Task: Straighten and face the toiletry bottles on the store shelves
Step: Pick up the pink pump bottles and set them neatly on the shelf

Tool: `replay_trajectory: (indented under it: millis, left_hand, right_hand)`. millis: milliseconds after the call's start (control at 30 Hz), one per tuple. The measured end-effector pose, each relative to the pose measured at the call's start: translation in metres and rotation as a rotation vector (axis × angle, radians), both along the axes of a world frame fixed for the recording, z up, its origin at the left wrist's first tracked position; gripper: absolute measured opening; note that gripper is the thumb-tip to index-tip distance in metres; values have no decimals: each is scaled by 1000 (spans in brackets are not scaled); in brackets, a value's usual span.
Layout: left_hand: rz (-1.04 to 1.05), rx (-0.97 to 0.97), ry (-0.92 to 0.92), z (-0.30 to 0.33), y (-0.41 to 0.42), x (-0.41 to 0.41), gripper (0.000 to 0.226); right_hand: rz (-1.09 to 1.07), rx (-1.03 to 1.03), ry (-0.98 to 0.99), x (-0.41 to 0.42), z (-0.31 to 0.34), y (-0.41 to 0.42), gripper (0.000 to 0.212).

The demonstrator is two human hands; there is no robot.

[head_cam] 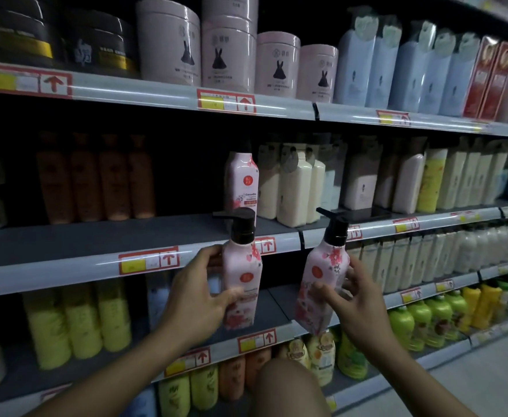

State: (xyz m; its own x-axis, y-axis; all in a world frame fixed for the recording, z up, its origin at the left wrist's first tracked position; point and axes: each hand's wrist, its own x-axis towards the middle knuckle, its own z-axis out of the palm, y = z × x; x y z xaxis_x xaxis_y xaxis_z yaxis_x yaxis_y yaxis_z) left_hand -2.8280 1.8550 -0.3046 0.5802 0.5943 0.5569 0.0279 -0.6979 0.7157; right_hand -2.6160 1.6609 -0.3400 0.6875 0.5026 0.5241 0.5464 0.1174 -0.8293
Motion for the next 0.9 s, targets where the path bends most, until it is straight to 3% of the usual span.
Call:
replay_trajectory:
  millis: [400,533,900]
  left_hand:
    - [48,-33,355,-83,7,34,78]
    - [65,-86,453,-101,12,43,69]
    - [142,-168,435,-113,38,96,62]
  right_hand:
    - [-52,-293,-14,42,-74,-8,53]
    - [-8,-359,36,52,-98,-3,53]
    - [180,-304,217,87,-112,52,49]
